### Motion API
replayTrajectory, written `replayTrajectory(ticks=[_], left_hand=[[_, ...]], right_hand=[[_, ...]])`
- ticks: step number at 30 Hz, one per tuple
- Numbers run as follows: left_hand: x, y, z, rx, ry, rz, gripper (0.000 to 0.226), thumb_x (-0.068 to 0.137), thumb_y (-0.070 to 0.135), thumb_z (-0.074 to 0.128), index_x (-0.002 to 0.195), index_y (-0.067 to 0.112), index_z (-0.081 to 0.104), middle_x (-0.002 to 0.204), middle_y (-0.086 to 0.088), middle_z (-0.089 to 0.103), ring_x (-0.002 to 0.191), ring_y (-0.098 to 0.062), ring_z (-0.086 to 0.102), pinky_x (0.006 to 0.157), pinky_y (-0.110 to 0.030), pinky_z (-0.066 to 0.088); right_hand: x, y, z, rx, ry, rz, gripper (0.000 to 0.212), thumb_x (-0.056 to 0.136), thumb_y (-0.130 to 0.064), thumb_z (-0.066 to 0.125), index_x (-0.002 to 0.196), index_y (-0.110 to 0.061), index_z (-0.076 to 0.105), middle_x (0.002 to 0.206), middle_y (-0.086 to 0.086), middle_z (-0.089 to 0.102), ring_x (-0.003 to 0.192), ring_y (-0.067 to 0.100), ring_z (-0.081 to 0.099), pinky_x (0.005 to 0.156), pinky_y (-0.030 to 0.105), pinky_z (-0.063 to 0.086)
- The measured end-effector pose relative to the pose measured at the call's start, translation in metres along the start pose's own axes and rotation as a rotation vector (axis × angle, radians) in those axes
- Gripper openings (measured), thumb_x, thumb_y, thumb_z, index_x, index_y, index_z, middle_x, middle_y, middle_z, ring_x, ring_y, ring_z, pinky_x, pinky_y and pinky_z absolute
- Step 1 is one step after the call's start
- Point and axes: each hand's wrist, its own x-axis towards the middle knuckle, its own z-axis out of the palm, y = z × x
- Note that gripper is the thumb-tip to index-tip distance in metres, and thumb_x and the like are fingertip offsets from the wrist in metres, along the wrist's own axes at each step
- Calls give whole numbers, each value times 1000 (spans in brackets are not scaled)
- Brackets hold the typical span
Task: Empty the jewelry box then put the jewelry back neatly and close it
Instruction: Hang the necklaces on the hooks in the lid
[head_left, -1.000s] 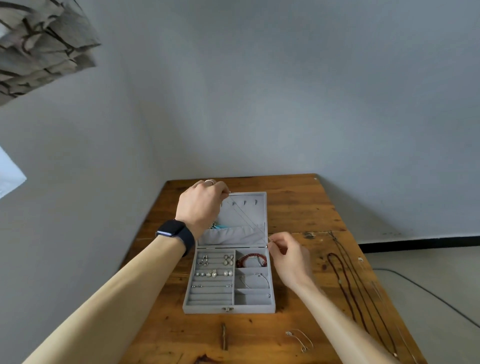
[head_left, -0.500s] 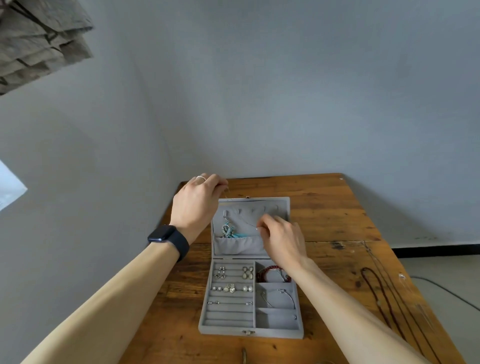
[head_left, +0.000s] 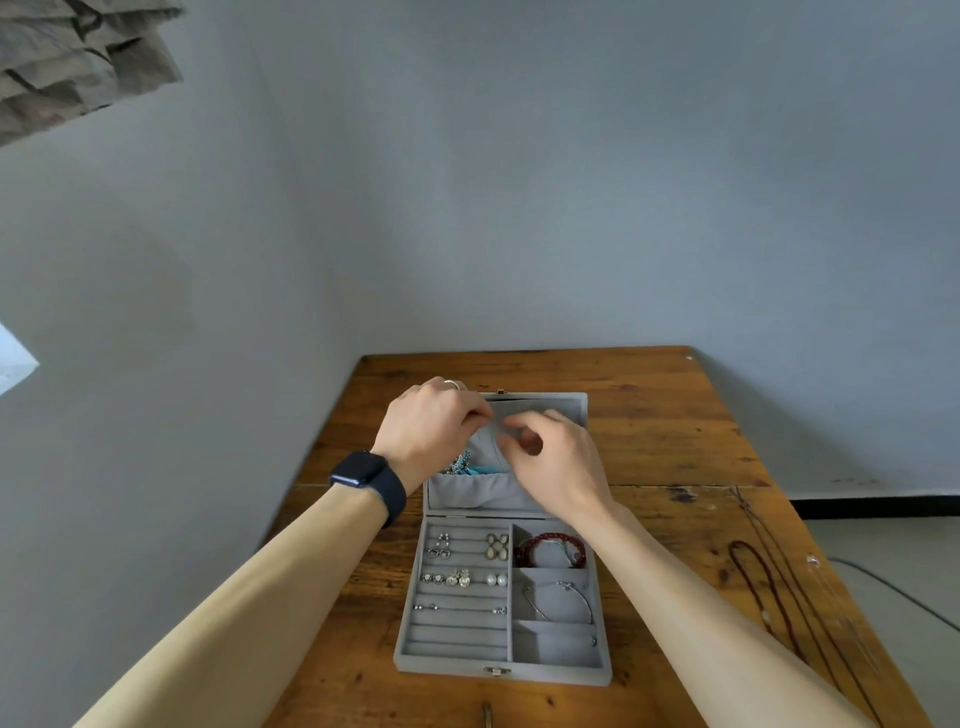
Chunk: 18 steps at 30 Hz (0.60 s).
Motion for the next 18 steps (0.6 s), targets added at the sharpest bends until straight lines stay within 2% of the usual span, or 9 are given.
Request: replayTrajectory(ticks=[2, 4, 7, 9, 13, 18], left_hand=[[0, 2, 2, 6, -16, 10, 22, 100, 33, 54, 114, 32, 71, 110, 8, 68, 107, -17, 58, 78, -28, 43], [0, 2, 3, 12, -16, 20, 22, 100, 33, 54, 115, 31, 71, 110, 7, 68, 106, -17, 57, 77, -28, 41], [-2, -2, 7, 26, 28, 12, 21, 101, 30, 54, 115, 29, 70, 109, 6, 69, 104, -18, 57, 76, -27, 40], [-3, -5, 11, 32, 44, 2, 21, 101, 29, 54, 114, 27, 70, 107, 6, 69, 103, -18, 56, 75, -27, 40], [-4, -5, 16, -33, 57, -15, 20, 100, 29, 56, 111, 26, 72, 99, 5, 70, 100, -18, 57, 72, -26, 39], [-8, -11, 19, -2, 99, 0, 15, 97, 27, 61, 103, 24, 74, 94, 5, 71, 92, -19, 58, 69, -27, 40]], right_hand=[[7, -6, -1, 118, -57, 49, 23, 90, -36, 67, 110, -28, 73, 96, -10, 66, 83, 2, 61, 73, 17, 48], [12, -9, 0, 133, -92, 59, 18, 90, -34, 68, 106, -27, 75, 95, -9, 67, 83, 4, 62, 75, 21, 50], [15, -9, 2, 23, -34, 44, 14, 93, -30, 62, 100, -23, 73, 99, -7, 65, 88, 10, 61, 76, 28, 52], [15, -9, 4, -76, 28, -35, 15, 95, -30, 59, 99, -22, 71, 101, -7, 62, 91, 12, 59, 75, 29, 49], [14, -14, 8, -37, -27, -37, 19, 94, -36, 60, 106, -25, 70, 99, -12, 57, 89, 10, 59, 72, 27, 48], [16, -11, 13, -118, 54, -73, 13, 93, -31, 59, 94, -22, 68, 96, -7, 61, 88, 17, 60, 74, 36, 50]])
